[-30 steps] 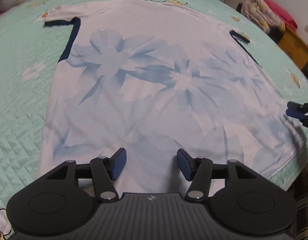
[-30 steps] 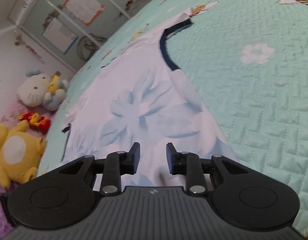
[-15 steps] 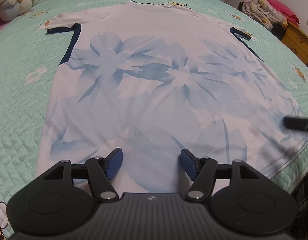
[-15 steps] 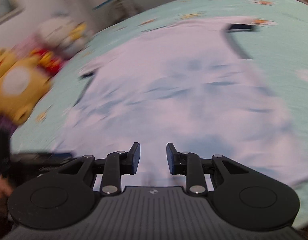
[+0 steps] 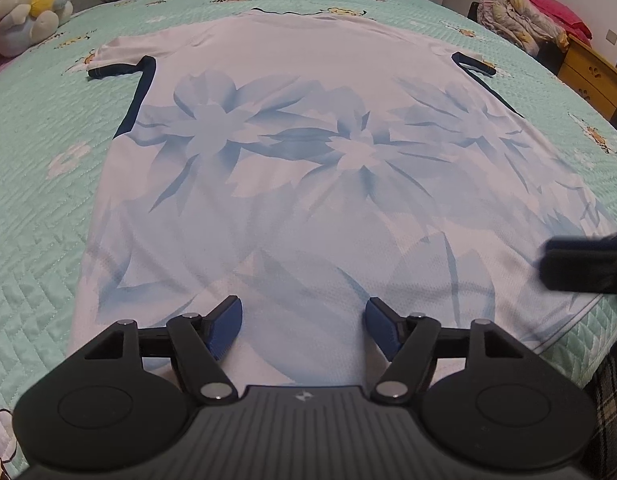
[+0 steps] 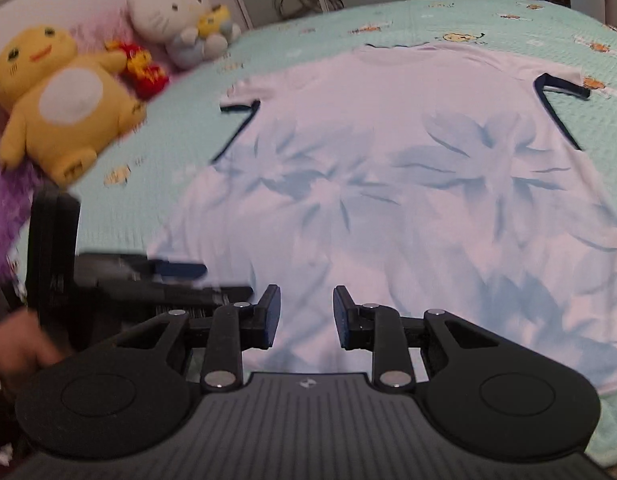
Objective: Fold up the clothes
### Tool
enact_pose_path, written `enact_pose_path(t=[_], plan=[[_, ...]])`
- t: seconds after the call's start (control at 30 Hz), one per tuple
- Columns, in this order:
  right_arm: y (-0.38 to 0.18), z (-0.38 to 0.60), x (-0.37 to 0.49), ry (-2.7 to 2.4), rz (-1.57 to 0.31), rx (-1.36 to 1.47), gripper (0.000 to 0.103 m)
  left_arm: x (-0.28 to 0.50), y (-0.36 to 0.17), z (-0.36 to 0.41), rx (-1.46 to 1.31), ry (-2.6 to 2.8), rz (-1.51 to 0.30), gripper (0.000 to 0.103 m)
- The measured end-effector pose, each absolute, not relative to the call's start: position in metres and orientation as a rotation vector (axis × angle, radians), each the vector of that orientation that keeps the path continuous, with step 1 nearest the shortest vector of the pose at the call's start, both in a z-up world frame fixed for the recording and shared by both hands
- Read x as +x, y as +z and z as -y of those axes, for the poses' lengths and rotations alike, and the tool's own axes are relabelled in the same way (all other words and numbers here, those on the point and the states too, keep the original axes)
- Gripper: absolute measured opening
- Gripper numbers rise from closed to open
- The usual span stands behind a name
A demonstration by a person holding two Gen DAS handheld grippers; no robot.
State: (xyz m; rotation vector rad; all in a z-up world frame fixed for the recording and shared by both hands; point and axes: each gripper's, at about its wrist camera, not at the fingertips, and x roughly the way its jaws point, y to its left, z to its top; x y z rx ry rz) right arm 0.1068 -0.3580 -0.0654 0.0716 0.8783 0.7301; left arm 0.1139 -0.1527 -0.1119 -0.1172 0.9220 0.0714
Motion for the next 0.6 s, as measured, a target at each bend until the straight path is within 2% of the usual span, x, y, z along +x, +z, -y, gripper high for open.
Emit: enact_pose_path(t=[0.13,0.43,0.53,0.6], plan=[[-0.1,0.349,0.096,0.712,-1.042,0.084,0.029,0.113,-0.112,0.15,-0.121,0.058,-0.92,0.072],[-0.073,0.348,0.102,0.717,-0.944,0.104,0.029,0.112,-0.112,0.152,-0.114,0.061,-0.918,0.074],[-0.096,0.346,0.104,0.699,-1.053,0.117,0.029,0.111,-0.111,0.152,-0.118,0.059,-0.924,0.074],[-0.1,0.347,0.094,0.718,-1.06,0.108,0.029,0.109,-0.111,0.152,-0.119,0.057,-0.927,0.074]])
